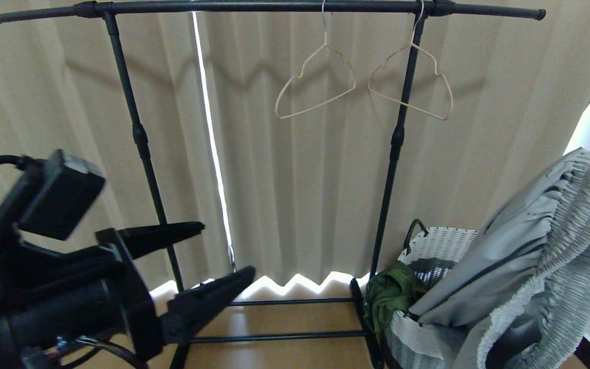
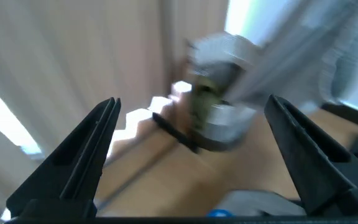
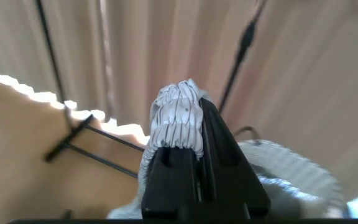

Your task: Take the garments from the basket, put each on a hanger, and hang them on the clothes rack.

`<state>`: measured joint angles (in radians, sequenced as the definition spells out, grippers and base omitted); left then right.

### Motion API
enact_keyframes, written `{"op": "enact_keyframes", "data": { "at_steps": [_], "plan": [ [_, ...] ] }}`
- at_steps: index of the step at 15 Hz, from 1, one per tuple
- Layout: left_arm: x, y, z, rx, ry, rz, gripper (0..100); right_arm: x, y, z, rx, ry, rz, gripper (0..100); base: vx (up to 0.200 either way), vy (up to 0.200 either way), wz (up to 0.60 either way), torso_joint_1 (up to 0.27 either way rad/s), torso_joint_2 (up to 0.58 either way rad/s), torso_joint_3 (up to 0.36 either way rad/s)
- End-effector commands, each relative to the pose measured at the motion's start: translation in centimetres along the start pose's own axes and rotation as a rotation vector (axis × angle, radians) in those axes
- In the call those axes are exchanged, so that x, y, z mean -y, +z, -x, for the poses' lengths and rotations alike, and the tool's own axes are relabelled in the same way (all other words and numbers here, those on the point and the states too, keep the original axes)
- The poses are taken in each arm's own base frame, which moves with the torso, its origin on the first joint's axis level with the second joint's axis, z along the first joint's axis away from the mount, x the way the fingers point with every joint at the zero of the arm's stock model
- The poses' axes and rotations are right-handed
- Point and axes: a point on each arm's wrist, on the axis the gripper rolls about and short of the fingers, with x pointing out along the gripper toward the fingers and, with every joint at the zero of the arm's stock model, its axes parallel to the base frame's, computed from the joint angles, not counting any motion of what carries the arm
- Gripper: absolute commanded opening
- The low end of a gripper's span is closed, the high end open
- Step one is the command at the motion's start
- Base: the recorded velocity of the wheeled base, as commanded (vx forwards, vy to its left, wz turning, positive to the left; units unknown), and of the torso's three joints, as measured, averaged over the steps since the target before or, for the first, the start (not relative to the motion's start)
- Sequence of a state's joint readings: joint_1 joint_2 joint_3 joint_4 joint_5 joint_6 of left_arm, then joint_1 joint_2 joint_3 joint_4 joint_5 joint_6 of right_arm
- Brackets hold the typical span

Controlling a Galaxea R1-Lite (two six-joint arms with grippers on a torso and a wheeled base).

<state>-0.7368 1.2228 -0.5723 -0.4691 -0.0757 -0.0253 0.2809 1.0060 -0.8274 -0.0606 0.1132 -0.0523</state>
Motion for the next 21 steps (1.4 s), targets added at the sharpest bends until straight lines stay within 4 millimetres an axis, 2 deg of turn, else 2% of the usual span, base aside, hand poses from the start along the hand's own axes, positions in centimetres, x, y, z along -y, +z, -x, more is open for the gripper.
{"op": "enact_keyframes", "data": {
  "at_steps": [1,4,7,10,11,14,16,18,21],
  "plan": [
    [4.6,-1.5,-5.9,-0.142,-0.111,0.066,100,-0.4,0.8,-1.8,-0.014,0.043,-0.055,0,0.0,0.0,0.0,0.0,0.0,0.0],
    [8.5,-2.6,-9.3,-0.185,-0.138,0.123,100,-0.6,1.4,-2.6,-0.014,0.061,-0.074,0,0.0,0.0,0.0,0.0,0.0,0.0],
    [11.5,-2.7,-11.6,-0.187,-0.211,0.125,100,-1.3,1.4,-3.3,-0.028,0.109,-0.07,0,0.0,0.0,0.0,0.0,0.0,0.0],
    [13.0,-3.2,-14.6,-0.176,-0.219,0.18,100,-1.7,1.5,-3.3,-0.023,0.131,-0.066,0,0.0,0.0,0.0,0.0,0.0,0.0],
    [13.6,-4.2,-16.3,-0.196,-0.21,0.192,100,-1.8,1.5,-3.2,-0.022,0.139,-0.064,0,0.0,0.0,0.0,0.0,0.0,0.0],
    [14.1,-6.5,-19.3,-0.22,-0.137,0.207,100,-1.9,1.6,-3.0,-0.014,0.148,-0.063,0,0.0,0.0,0.0,0.0,0.0,0.0],
    [13.2,-7.5,-20.5,-0.238,-0.09,0.208,100,-2.0,1.7,-2.5,-0.005,0.153,-0.062,0,0.0,0.0,0.0,0.0,0.0,0.0],
    [12.1,-8.0,-21.2,-0.247,-0.059,0.215,100,-1.9,1.8,-2.0,0.007,0.156,-0.062,0,0.0,0.0,0.0,0.0,0.0,0.0],
    [11.7,-8.5,-21.3,-0.261,-0.046,0.213,100,-1.9,1.8,-1.8,0.013,0.156,-0.062,0,0.0,0.0,0.0,0.0,0.0,0.0]
  ]
}}
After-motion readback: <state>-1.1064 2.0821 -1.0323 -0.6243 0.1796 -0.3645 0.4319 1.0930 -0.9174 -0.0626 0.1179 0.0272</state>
